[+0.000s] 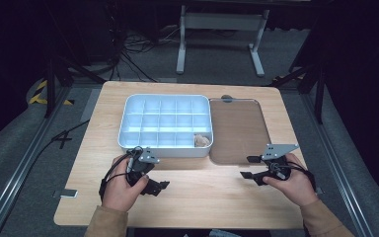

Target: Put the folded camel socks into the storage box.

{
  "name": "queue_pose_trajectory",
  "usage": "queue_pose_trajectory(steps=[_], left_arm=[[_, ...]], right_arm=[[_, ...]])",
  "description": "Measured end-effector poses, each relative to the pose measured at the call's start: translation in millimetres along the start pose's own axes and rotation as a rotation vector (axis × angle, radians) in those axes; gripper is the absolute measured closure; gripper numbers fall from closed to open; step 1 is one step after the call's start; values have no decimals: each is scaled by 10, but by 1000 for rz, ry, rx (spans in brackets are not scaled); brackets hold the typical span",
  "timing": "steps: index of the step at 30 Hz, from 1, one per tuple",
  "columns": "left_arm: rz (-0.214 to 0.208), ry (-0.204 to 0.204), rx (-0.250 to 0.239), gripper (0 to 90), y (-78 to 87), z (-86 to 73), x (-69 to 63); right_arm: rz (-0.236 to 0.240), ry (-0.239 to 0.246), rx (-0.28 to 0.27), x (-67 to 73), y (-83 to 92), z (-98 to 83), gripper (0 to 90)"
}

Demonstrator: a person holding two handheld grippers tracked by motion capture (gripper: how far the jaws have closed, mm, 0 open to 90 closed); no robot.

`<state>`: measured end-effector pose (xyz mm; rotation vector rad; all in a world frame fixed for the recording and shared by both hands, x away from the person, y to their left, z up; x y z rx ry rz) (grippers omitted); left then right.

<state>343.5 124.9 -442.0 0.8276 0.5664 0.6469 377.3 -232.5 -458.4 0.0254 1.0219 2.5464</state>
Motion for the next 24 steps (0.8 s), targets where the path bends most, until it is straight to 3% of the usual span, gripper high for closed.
queue_pose_trajectory(steps=[5,12,19,24], left_arm=[[4,-6,13,168,-8,-10,17],[-8,-5,31,168,-59,-24,6],[-17,-18,59,168,-104,-43,-6],[-15,-25,76,168,-130,-52,-4]], right_arm=[[13,-10,7,50,-84,-93,363],[55,16,-1,137,-275,-213,361],[58,63,0,212,-376,-227,352],[43,90,36,262,-431,-260,349]])
Point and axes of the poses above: each handheld gripper's, and its own axes: y roughly backward along the jaws, z roughly out of its top, x roughly to its left, the point moved 5 cm from there along -y, roughly forward along the jaws, and after that the axes turned 12 degrees about y, right-handed, at the moved point
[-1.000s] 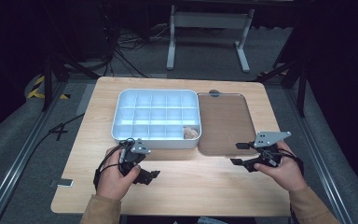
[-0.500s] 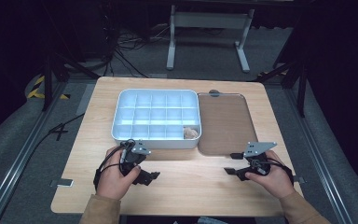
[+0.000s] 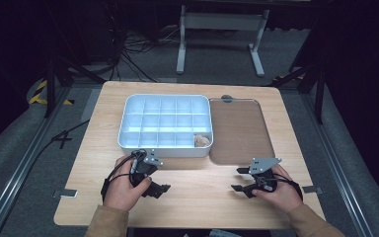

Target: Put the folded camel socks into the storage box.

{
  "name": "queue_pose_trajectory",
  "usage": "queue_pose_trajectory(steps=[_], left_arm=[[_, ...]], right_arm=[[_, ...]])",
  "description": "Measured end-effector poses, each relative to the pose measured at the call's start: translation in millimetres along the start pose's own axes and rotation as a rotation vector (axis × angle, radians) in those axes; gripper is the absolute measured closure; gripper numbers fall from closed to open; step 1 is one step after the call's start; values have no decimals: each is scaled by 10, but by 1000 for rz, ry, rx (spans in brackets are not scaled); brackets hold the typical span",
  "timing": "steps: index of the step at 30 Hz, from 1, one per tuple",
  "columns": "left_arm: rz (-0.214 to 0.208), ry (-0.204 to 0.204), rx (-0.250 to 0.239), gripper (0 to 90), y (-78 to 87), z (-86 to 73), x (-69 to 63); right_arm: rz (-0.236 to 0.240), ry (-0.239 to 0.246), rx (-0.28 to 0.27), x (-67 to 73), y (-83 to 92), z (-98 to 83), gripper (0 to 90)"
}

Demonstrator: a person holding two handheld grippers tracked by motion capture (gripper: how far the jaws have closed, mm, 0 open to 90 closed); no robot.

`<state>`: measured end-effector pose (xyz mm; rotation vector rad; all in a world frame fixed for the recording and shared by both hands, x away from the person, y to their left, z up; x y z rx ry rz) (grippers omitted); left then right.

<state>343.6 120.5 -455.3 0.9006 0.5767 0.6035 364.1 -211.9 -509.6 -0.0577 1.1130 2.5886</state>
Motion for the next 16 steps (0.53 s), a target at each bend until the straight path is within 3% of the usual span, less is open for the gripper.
queue_pose_trajectory(steps=[3,7,11,16], left_arm=[[-2,0,3,168,-9,-8,4],[-3,1,29,168,-24,-25,11],[2,3,50,168,-67,-49,15],[23,17,55,168,-92,-58,38]], right_arm=[[-11,25,22,20,-26,-14,329],[-2,4,8,44,-49,-12,285],[-8,-30,-11,42,-98,-34,145],[-16,-36,-25,41,-115,-39,132]])
Point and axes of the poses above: each handheld gripper's, and its own axes: y roughly backward along the jaws, z roughly out of its top, x roughly to its left, the point moved 5 cm from there along -y, roughly forward along the jaws, and after that the axes turned 12 degrees about y, right-handed, at the moved point
